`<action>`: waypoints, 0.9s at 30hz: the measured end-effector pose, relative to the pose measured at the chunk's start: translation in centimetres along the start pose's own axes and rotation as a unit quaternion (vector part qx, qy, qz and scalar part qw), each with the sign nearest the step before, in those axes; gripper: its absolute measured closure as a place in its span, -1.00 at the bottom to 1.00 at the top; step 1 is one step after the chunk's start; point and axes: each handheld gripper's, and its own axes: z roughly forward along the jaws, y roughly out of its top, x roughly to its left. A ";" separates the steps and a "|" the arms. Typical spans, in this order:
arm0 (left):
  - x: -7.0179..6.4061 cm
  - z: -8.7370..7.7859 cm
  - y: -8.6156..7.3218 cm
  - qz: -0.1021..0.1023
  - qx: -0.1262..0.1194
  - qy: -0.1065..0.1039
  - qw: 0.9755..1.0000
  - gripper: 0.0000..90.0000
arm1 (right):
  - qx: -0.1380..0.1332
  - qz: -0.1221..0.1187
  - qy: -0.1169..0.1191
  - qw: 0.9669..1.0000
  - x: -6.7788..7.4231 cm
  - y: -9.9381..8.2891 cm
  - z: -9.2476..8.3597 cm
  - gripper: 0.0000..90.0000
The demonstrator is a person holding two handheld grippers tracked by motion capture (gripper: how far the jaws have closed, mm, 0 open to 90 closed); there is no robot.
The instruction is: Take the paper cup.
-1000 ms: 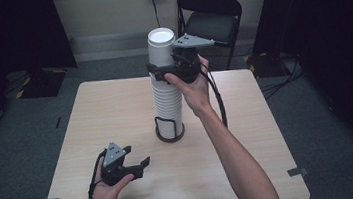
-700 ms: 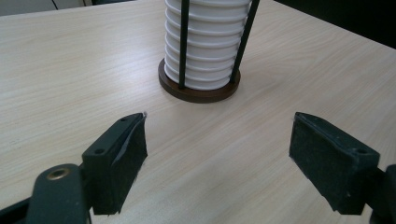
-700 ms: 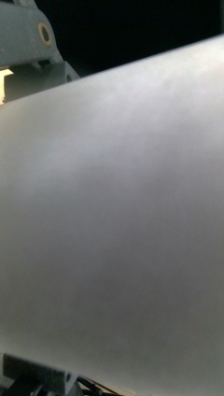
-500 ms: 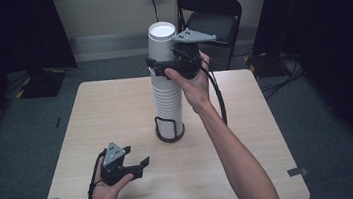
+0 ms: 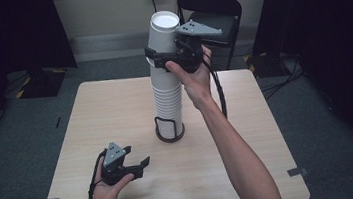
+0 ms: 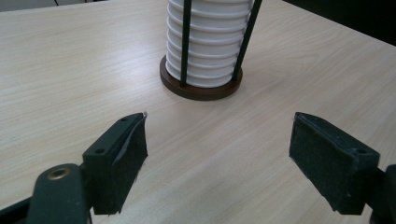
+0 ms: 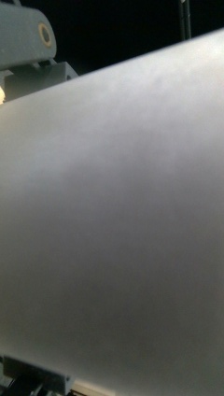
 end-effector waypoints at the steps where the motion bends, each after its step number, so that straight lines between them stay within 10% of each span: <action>1: 0.0 0.0 0.0 0.000 0.000 0.001 1.000 -0.58 | -0.002 -0.001 -0.002 1.000 0.0 0.1 0.0 -0.74; 27: -0.1 0.0 0.0 0.009 0.000 0.000 1.000 -0.58 | -0.018 0.020 -0.019 0.999 -1.2 1.6 -3.4 -0.74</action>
